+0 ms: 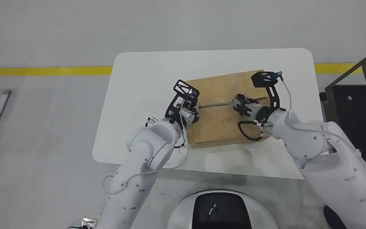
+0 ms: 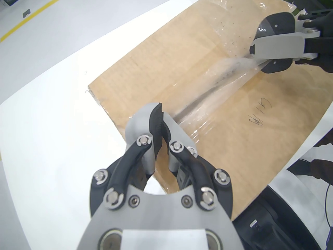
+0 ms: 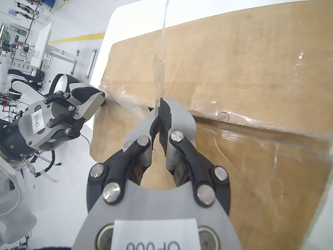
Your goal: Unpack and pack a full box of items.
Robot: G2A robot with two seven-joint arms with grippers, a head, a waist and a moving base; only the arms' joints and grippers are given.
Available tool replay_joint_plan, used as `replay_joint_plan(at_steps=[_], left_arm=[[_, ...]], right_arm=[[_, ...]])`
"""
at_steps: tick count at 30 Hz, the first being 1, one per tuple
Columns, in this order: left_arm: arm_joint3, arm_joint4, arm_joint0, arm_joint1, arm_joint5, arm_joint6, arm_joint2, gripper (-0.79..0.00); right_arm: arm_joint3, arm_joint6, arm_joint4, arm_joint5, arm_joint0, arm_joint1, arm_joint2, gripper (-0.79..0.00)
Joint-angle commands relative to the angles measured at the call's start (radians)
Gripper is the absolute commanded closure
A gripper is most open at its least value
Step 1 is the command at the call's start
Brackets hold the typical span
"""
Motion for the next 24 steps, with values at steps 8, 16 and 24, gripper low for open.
replay_joint_plan(at_steps=[8,16,24], left_arm=[[0.02,0.006,-0.011,-0.005,0.004,-0.001,0.0,0.0],[0.017,0.006,-0.012,-0.007,-0.009,-0.004,-0.002,0.0],[0.004,0.002,-0.006,-0.009,-0.018,-0.008,-0.007,-0.058]], right_arm=[[-0.006,-0.003,0.006,0.015,0.006,0.001,0.029,-0.391],[-0.016,0.001,0.013,0.022,-0.026,0.013,0.142,-0.616],[-0.016,0.004,0.064,0.03,-0.068,0.03,0.352,-0.659]])
